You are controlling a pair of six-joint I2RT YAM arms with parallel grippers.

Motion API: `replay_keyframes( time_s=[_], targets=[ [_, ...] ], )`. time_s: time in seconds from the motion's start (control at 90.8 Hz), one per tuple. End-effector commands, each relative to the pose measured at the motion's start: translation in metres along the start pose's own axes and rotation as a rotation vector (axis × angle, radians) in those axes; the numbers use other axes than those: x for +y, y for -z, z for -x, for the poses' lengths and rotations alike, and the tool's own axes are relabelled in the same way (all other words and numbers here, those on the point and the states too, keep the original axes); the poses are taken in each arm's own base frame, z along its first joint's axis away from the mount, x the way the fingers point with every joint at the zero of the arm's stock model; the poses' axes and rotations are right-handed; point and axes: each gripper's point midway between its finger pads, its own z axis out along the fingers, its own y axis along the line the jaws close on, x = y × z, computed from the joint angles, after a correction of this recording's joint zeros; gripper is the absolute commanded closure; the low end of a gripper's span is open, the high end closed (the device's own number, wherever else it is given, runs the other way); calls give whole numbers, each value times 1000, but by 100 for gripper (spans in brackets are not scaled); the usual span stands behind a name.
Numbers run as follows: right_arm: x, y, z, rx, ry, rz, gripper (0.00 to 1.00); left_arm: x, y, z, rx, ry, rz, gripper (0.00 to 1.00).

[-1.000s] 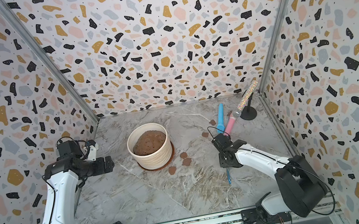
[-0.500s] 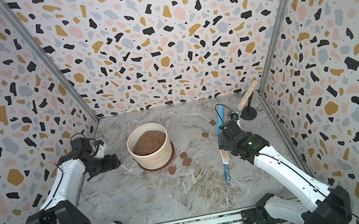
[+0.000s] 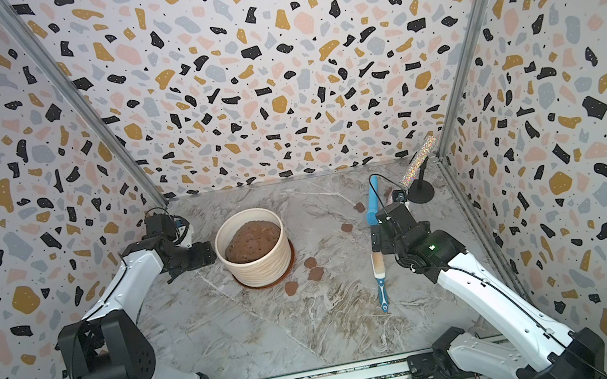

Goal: Scrub the dried mud off the ceramic pot
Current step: Move the pot to the center of the board, then reset both arms

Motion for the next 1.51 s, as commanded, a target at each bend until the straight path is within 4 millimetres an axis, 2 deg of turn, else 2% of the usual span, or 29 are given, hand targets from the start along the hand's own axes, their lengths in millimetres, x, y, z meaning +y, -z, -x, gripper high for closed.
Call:
replay_keyframes(
  time_s=[0.0, 0.165, 0.297, 0.529, 0.617, 0.738, 0.892, 0.969, 1.123, 1.343, 1.387, 1.498],
  targets=[
    [-7, 11, 9, -34, 13, -11, 0, -16, 0, 15, -35, -35, 2, 14],
    [-8, 11, 9, -50, 35, -12, 0, -40, -4, 16, -30, -114, -5, 14],
    [-9, 7, 8, -78, 116, -21, 0, -61, -7, 21, -40, -172, -30, 13],
    [-9, -21, 17, -270, 246, -63, 0, -81, -15, 21, -38, -207, -93, 8],
    [-22, -43, 16, -288, 205, -95, 1, -71, -16, 20, -62, -207, -41, 0],
    [-42, -79, 7, -274, 188, -124, 0, -45, -12, 20, -148, -170, 46, 0],
    [-58, -112, -7, -264, 180, -114, 0, -21, -10, 18, -299, -101, 98, 0],
    [-63, -124, -11, -307, 190, -120, 0, -21, -2, 24, -419, -131, 100, 0],
    [-70, -140, -15, -364, 196, -139, 0, -28, 0, 16, -606, -172, 45, 0],
    [-78, -168, -38, -357, 149, -126, 0, -23, -17, -6, -716, -193, 64, 0],
    [-85, -170, -36, -367, 131, -155, 0, -24, -22, -8, -731, -199, 61, 0],
    [-85, -171, -38, -357, 128, -156, 0, -32, -25, -17, -766, -246, 21, 0]
  ],
)
